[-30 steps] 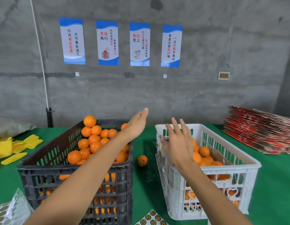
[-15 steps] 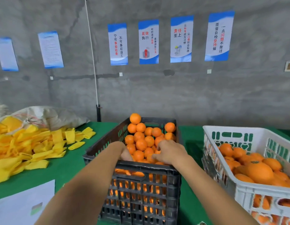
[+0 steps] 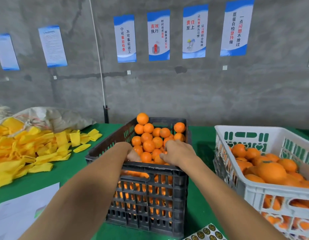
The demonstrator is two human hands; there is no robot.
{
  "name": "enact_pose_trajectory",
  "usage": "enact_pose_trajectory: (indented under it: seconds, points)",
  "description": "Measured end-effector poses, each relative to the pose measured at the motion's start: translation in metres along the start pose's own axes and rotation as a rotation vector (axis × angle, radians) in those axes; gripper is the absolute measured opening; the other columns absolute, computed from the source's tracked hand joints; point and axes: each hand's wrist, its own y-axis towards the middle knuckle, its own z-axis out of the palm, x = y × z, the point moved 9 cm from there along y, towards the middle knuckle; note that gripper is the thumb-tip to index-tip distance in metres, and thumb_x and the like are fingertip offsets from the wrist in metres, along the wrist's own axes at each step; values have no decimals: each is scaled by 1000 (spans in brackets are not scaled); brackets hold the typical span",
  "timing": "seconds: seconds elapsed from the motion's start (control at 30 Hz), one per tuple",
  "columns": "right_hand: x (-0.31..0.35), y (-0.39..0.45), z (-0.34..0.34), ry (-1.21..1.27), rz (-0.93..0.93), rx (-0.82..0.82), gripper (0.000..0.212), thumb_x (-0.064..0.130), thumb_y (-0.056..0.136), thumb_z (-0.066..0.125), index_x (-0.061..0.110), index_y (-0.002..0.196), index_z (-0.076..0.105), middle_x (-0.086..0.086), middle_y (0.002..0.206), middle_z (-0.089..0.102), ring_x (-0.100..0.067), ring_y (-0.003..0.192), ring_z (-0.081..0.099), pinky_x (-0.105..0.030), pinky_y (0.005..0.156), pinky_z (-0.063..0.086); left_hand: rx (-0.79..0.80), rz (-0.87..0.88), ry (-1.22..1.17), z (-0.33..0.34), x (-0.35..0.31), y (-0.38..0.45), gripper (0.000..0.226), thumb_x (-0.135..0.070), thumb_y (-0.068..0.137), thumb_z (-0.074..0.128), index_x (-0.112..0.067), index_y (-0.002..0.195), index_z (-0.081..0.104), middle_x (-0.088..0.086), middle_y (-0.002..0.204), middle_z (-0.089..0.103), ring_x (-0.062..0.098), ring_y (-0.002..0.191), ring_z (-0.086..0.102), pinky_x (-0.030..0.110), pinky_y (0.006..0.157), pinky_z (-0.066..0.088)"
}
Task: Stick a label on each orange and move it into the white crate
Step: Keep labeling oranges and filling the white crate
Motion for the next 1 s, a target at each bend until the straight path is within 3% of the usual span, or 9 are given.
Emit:
enact_pose_trajectory:
  seconds: [0.07, 0.17, 0.27, 0.43, 0.53, 0.7, 0.87, 0.93, 1.0]
  points:
    - [2, -2, -7, 41, -12, -33, 21, 36, 97, 60, 16, 101, 57, -7, 101, 59, -34, 105, 63, -39, 73, 45, -118, 129, -137, -10, -25, -21, 58, -51, 64, 79, -13, 104, 61, 7, 96, 63, 26, 80, 61, 35, 72, 53]
    - [0, -8, -24, 134, -26, -182, 49, 34, 98, 62, 14, 140, 48, -11, 139, 55, -36, 126, 55, -44, 88, 49, -523, 454, -386, -48, -77, -67, 40, -47, 70, 77, -19, 87, 54, 0, 75, 52, 15, 62, 50, 30, 58, 42]
    - [-12, -20, -27, 308, 15, -211, 77, 43, 94, 67, 15, 154, 27, -11, 144, 52, -38, 128, 54, -49, 95, 51, -574, 630, -676, -48, -110, -103, 40, -42, 82, 79, -21, 110, 59, -1, 77, 66, 9, 54, 63, 24, 48, 49]
    - [-58, -72, -36, 441, 46, -473, 71, 52, 89, 68, 30, 149, 39, -1, 130, 64, -25, 121, 59, -45, 93, 54, -554, 723, -734, -14, -147, -126, 70, -60, 63, 74, -26, 122, 57, -2, 101, 71, 11, 82, 70, 32, 70, 58]
    - [-88, -115, 1, 703, 74, -562, 55, 53, 100, 56, 27, 147, 46, 8, 139, 61, -9, 127, 56, -38, 105, 49, -562, 715, -702, 10, -159, -118, 72, -62, 73, 66, -17, 127, 53, -4, 77, 72, 9, 62, 68, 26, 54, 53]
    - [-130, -168, 113, 730, 164, -300, 39, 35, 105, 55, 18, 139, 59, 7, 131, 67, -7, 121, 62, -31, 107, 49, -556, 665, -735, 14, -150, -107, 87, -58, 87, 59, -3, 149, 33, -4, 57, 68, 12, 51, 67, 34, 56, 56]
    - [-133, -200, 189, 434, 31, 87, 58, 62, 101, 46, 29, 148, 52, 16, 157, 41, -6, 147, 34, -27, 122, 27, -606, 626, -687, 14, -148, -121, 81, -65, 88, 52, -8, 145, 39, 0, 79, 72, 6, 52, 69, 31, 60, 55]
    - [-134, -203, 201, 341, 4, 160, 72, 74, 97, 38, 32, 155, 43, 21, 164, 25, -5, 153, 17, -31, 127, 14, -639, 629, -662, 13, -148, -127, 74, -62, 94, 52, -10, 145, 39, 0, 92, 71, 9, 68, 73, 36, 70, 57]
    - [-135, -202, 205, 309, -1, 187, 75, 78, 94, 37, 35, 156, 41, 21, 166, 19, -5, 155, 11, -31, 126, 9, -689, 631, -600, 13, -150, -131, 71, -61, 97, 51, -9, 144, 41, 5, 118, 65, 22, 104, 68, 40, 82, 51]
